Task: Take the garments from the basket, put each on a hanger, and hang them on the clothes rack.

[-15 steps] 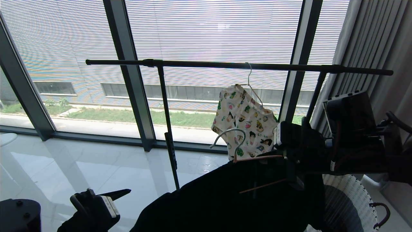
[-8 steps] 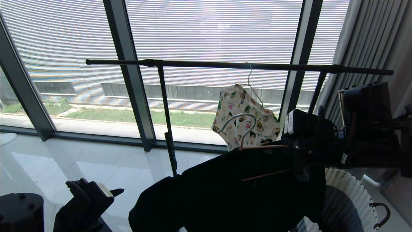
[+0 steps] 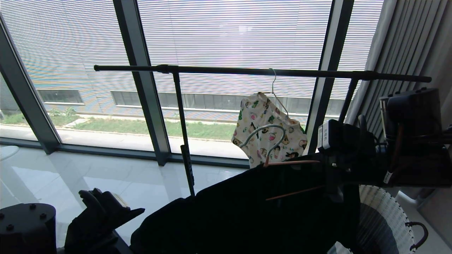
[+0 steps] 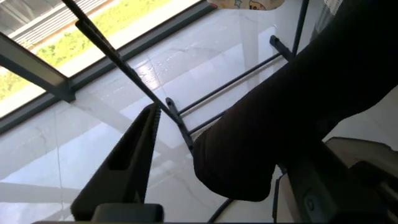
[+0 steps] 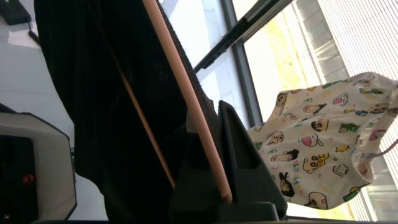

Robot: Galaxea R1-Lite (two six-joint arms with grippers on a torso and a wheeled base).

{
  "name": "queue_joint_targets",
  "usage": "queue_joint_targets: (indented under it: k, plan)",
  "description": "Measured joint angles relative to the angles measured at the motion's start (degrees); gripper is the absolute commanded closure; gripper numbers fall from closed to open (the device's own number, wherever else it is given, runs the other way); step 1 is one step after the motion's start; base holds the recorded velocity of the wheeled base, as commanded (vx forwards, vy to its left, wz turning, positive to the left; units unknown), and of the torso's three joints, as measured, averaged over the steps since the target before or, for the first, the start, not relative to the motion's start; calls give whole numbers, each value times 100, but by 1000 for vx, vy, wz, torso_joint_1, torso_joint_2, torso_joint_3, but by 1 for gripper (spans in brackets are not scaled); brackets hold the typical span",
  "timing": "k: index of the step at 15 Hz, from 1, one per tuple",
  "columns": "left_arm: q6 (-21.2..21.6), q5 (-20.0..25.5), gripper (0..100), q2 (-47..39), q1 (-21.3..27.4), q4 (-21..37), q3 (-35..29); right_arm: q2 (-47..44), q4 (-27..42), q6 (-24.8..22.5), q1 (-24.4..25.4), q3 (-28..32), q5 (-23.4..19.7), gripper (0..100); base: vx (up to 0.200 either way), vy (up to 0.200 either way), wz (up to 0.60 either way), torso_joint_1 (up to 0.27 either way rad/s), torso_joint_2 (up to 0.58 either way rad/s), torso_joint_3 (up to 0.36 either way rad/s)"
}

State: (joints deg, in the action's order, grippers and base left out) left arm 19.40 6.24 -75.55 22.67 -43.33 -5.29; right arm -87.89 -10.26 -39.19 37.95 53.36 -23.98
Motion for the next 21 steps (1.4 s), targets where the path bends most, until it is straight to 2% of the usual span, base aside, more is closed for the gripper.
queue_joint_targets:
  k: [4, 10, 14, 15, 18, 21]
  plan:
    - [11, -30, 100, -98, -171, 2, 9, 41, 0, 57, 15, -2, 28, 100, 0, 0, 0, 0, 0, 0]
    - [187, -39, 100, -271, -1329, -2, 23, 127, -5, 306, -199, -11, 69, 100, 0, 0, 0, 0, 0, 0]
    - [499, -41, 100, -290, -1546, 0, 102, 132, -7, 307, -286, -11, 67, 100, 0, 0, 0, 0, 0, 0]
    - [503, -48, 0, -288, -1546, 0, 107, 132, -7, 310, -286, -11, 69, 100, 0, 0, 0, 0, 0, 0]
    - [490, -55, 0, -227, -1548, 5, 102, 145, -5, 317, -334, -27, 223, 100, 0, 0, 0, 0, 0, 0]
    - [450, -85, 0, -72, -1571, 5, 61, 286, 26, 629, -523, -306, 833, 100, 0, 0, 0, 0, 0, 0]
